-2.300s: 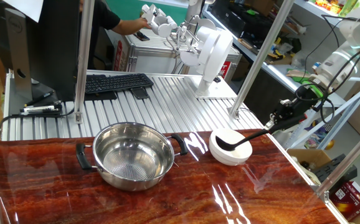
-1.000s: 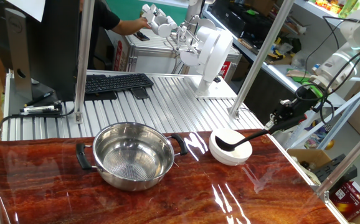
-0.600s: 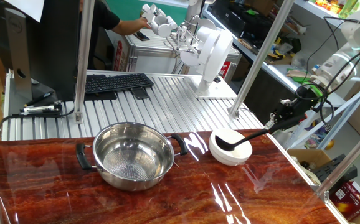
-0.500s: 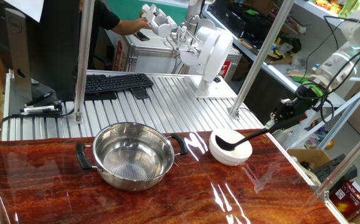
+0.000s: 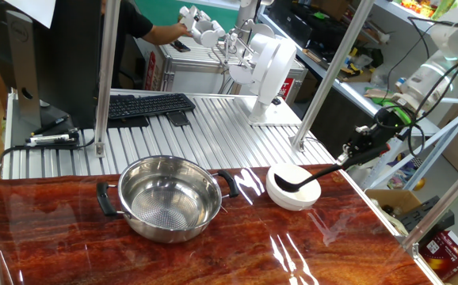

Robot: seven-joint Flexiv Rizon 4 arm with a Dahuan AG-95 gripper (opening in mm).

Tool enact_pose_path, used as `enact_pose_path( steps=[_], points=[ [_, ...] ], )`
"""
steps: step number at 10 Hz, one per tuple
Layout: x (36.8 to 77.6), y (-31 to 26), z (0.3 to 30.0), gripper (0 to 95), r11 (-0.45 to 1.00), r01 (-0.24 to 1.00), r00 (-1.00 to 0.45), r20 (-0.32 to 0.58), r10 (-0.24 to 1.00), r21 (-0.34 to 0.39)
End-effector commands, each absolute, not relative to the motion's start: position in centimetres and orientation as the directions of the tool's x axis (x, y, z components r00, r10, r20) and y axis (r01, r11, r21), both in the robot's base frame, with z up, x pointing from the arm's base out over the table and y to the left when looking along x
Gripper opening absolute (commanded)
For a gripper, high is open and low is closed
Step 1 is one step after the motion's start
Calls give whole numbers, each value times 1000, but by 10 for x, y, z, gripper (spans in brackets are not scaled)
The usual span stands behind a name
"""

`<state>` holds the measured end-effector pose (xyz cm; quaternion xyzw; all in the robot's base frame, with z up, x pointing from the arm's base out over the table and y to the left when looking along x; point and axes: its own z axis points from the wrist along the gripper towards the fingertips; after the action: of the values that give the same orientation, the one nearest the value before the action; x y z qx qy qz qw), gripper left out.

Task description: Scoop water with a large spoon from one bowl to another

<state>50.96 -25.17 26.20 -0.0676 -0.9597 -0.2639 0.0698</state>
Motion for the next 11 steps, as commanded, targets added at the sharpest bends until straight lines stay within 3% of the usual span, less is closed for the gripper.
enact_pose_path(
  steps=[1,8,11],
  points=[
    [512,-246,267,0,893,130,-987,144,75,430],
    [518,-193,291,0,973,108,-990,111,86,206],
    [515,-167,301,0,976,143,-986,113,125,167]
  ],
)
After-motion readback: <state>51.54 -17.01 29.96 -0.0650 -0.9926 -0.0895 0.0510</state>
